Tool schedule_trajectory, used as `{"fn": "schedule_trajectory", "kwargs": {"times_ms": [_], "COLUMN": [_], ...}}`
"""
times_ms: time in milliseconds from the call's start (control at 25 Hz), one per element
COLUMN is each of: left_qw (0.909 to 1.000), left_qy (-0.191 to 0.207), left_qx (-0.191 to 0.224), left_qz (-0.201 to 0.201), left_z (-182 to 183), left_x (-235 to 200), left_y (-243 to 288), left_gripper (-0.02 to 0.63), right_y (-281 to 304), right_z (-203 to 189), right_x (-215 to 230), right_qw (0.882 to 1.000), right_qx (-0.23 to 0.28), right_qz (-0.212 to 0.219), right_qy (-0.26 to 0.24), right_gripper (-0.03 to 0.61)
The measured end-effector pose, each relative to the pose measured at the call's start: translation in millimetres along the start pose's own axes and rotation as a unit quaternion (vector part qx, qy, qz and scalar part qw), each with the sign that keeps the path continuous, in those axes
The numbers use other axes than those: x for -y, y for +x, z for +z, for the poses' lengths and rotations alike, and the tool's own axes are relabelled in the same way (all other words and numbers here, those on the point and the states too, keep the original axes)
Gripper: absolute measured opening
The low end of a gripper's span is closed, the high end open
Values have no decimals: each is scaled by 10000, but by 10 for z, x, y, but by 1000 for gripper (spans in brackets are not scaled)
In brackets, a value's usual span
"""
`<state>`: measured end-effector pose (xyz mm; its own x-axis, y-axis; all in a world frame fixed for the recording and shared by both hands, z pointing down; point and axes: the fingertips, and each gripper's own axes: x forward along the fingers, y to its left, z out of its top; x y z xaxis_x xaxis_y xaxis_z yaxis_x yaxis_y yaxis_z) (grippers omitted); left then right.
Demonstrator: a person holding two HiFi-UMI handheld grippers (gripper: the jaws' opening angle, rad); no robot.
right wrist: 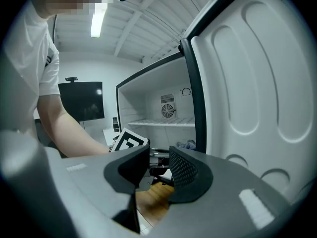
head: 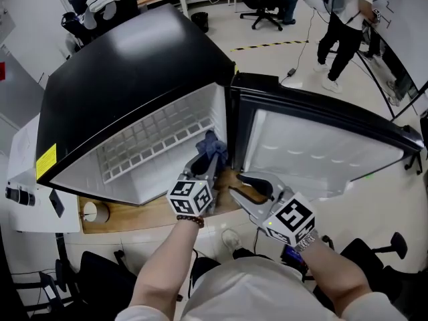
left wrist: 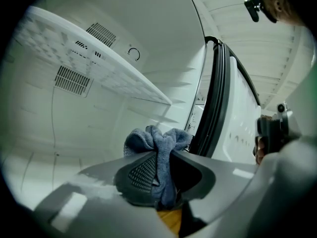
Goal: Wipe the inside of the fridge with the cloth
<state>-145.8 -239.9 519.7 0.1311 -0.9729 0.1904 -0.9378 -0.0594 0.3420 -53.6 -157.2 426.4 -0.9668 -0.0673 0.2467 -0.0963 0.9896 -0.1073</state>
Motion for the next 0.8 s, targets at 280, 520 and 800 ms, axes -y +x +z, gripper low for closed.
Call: {"fn": "schedule_trajectory", "kwargs": {"times_ms": [280, 520, 800], "left_qw": [9993, 9926, 9743], "left_qy": [122, 328, 303], "left_qx": [68, 248, 339], "left_qz": [-343, -1140, -2206], "left_z": [151, 416, 669], "left_x": [191, 537, 902], "left_y": [-227, -660, -1221], "left_gripper": [86, 86, 86], "right_y": [-74, -171, -198], "right_z": [104, 259, 431], "right_x": [18, 23, -230], "right_qw": [9996, 9991, 9993], "right_qx": [88, 175, 146], "right_qz": [-260, -374, 61], "right_qy": [-28, 126, 336], "right_gripper": [129, 134, 240]}}
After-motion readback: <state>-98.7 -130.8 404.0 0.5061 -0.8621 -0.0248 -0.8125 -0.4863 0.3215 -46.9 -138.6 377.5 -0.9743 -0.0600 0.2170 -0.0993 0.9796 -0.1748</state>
